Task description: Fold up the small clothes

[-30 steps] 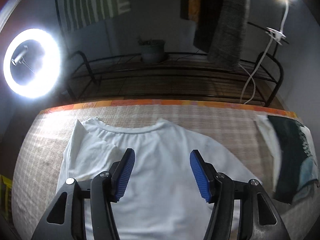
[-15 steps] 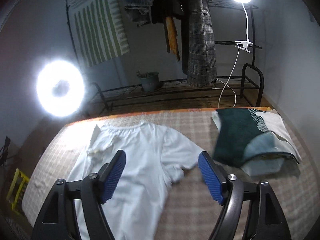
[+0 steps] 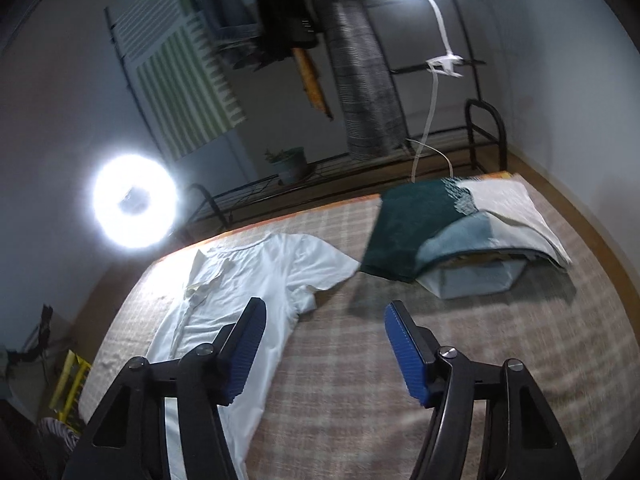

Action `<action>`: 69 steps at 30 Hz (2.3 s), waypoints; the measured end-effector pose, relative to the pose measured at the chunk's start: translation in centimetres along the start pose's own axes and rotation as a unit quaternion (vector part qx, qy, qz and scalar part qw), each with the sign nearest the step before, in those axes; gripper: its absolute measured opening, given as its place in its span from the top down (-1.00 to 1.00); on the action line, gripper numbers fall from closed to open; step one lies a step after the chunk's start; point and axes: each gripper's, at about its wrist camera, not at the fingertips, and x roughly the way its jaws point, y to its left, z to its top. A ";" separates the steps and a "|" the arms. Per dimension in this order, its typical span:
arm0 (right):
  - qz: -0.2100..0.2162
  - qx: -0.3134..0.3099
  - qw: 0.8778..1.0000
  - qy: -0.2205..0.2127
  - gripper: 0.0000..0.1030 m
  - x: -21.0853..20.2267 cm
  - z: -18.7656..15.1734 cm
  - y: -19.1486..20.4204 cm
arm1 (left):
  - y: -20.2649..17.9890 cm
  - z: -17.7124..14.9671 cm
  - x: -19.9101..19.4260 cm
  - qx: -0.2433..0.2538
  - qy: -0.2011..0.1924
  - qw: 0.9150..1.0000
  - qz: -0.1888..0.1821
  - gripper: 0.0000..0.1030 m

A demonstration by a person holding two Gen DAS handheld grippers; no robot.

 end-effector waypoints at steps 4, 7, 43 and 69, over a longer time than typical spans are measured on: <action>0.023 0.036 0.999 0.006 -0.27 1.1 -0.4 -2.0 | -1.5 0.6 2.9 0.020 0.027 0.999 0.011 0.05; 0.052 0.060 0.997 0.016 -0.27 3.0 -0.8 -2.7 | -1.9 0.7 4.1 0.030 0.035 0.999 0.025 0.05; 0.011 0.124 0.985 0.123 0.99 24.3 2.8 2.4 | 3.9 0.8 1.5 -0.138 -0.014 0.988 -0.068 0.95; -0.022 -0.133 0.974 0.184 0.91 31.4 0.7 23.5 | 12.4 -6.2 -5.0 -0.273 -0.033 0.961 -0.013 0.95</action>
